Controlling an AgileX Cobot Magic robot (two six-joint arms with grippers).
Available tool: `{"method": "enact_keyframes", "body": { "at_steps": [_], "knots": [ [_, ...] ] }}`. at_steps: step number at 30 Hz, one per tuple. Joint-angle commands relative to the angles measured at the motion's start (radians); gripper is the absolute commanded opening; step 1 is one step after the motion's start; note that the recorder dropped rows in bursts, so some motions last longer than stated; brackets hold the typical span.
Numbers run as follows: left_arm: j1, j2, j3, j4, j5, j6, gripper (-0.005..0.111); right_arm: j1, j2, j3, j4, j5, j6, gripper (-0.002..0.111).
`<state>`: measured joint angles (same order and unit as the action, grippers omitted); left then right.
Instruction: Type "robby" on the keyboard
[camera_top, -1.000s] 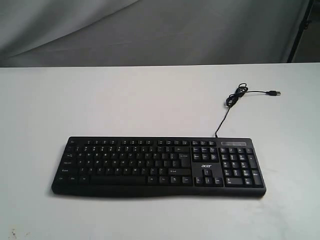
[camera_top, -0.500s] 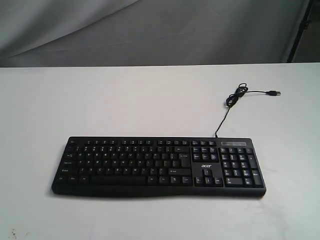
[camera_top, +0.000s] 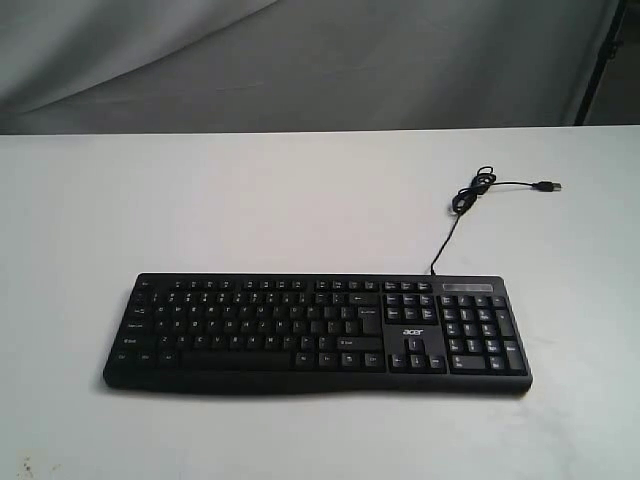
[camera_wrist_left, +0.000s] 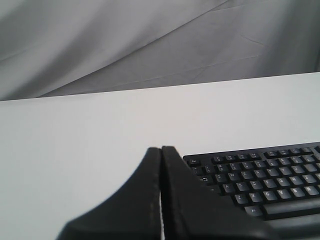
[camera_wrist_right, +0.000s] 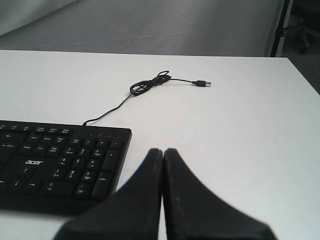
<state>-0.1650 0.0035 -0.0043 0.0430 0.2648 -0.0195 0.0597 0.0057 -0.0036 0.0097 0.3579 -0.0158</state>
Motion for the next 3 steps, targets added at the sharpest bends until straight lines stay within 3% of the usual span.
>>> {"method": "enact_keyframes", "body": {
  "at_steps": [1,3],
  "knots": [
    [-0.006,-0.003,0.004,0.005,-0.005,-0.003,0.000,-0.002,-0.006,0.004,-0.010,-0.013,0.003,0.000],
    [-0.006,-0.003,0.004,0.005,-0.005,-0.003,0.000,-0.002,-0.006,0.004,-0.010,-0.013,0.003,0.000]
  ]
}}
